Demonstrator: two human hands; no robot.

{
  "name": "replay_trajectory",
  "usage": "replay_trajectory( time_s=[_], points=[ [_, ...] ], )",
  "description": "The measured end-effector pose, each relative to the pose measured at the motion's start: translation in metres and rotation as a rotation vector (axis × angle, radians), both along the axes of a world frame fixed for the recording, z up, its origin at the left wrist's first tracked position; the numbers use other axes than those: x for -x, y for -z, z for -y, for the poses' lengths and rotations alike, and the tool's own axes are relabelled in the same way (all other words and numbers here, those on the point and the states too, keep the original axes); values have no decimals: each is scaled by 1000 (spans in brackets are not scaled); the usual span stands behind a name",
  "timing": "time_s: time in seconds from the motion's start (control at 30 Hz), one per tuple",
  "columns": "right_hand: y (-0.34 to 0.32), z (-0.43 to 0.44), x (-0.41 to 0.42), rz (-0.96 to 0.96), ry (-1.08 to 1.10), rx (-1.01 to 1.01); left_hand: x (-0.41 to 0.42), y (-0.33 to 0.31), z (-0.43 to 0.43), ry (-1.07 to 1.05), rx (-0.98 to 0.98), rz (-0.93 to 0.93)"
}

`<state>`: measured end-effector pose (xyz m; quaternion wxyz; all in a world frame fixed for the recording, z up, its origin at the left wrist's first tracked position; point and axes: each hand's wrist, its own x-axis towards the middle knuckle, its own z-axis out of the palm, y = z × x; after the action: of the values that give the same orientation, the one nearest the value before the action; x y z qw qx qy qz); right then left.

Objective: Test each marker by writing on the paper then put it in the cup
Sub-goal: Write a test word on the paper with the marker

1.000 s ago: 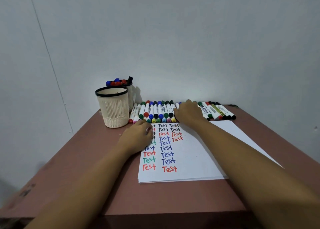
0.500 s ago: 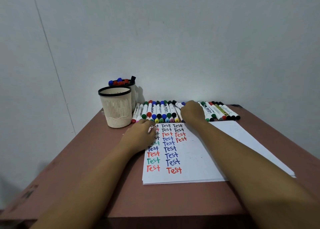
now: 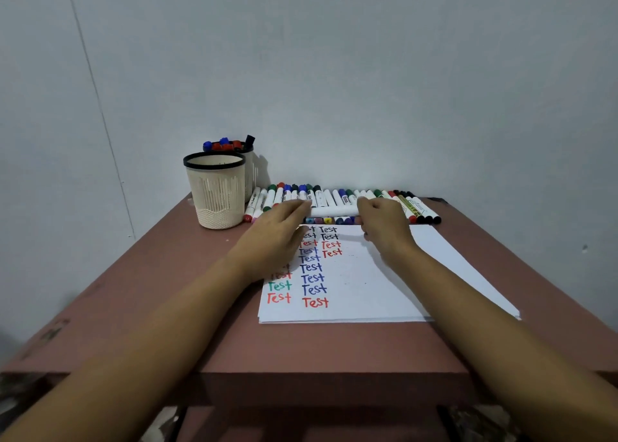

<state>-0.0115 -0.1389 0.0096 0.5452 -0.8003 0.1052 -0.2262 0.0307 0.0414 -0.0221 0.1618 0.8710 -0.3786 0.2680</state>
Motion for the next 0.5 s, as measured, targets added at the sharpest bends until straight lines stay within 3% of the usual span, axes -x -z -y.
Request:
replay_trajectory(
  time_s=[0.2,0.33,0.5],
  points=[
    [13,-11,12,-19,-48,-375,5,2,5,-44,-78,47],
    [11,-16,11,36,-251,-664,4,2,8,-40,-26,9],
    [23,-20,2,28,-327,-423,7,0,13,17,23,-61]
  ],
)
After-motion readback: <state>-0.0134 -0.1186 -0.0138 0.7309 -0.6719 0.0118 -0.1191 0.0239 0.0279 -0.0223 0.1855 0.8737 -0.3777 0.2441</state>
